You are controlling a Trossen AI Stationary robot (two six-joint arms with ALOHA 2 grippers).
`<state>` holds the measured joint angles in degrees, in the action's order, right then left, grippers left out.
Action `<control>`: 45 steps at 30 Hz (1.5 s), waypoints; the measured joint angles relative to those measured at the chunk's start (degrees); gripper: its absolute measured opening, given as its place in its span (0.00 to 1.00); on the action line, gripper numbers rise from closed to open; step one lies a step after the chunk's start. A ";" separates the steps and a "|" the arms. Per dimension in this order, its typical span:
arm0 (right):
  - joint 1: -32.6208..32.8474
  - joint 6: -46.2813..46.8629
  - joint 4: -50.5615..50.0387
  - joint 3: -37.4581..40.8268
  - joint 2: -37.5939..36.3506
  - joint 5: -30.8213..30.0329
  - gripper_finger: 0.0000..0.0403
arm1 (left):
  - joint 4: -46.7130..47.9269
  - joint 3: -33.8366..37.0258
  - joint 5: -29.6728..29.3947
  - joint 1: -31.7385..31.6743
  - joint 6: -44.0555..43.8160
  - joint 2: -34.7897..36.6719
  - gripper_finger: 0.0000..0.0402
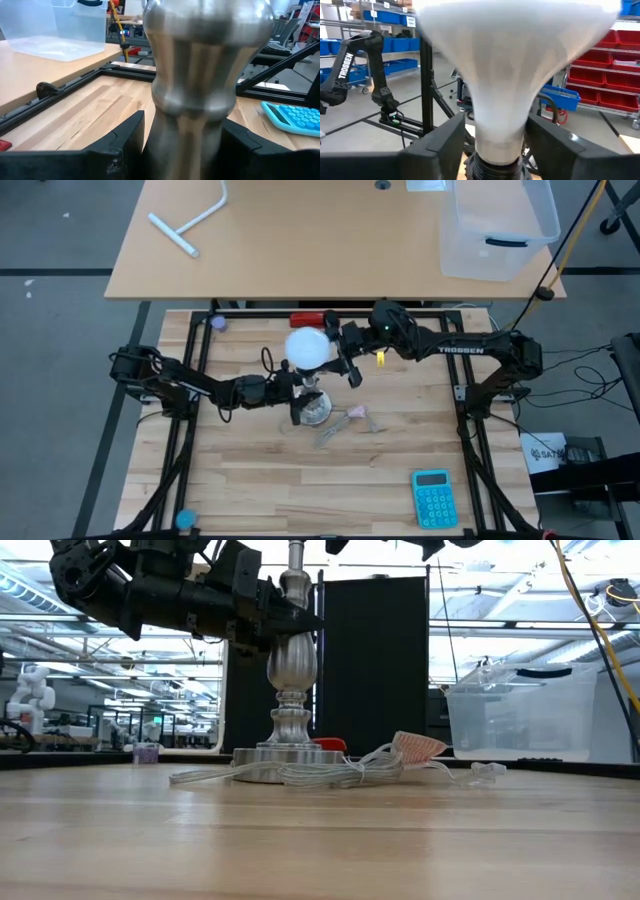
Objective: Screw lightbulb
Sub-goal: Remove the white lightbulb from the silver lamp
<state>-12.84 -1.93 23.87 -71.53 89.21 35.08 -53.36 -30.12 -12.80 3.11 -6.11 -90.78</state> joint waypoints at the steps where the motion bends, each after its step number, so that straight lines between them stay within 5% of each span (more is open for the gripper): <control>1: 0.17 -0.01 0.01 0.00 0.06 -0.06 0.51 | -0.04 -0.03 0.08 0.00 0.00 -0.01 0.47; 11: 1.92 -1.43 -1.91 0.05 -1.49 -0.98 0.72 | -0.04 -0.10 0.36 0.00 0.13 -0.03 0.47; 23: -1.84 -9.91 -17.27 0.04 -10.02 -6.68 0.75 | -0.07 -0.08 0.35 0.00 0.02 -0.04 0.47; 33: -1.81 -11.98 -26.57 0.09 -11.89 -21.99 0.74 | -0.07 -0.10 0.45 -0.22 0.31 -0.04 0.47; 38: -1.71 -7.81 -18.14 6.32 -13.04 -26.66 0.74 | -0.07 -0.10 0.44 -0.22 0.38 -0.04 0.47; 45: -1.03 1.15 12.28 25.21 -16.65 -27.80 0.74 | -0.08 -0.10 0.44 -0.22 0.46 -0.04 0.47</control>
<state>-13.86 -0.79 36.15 -46.32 72.56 7.28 -53.44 -30.22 -12.36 2.90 -5.65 -90.83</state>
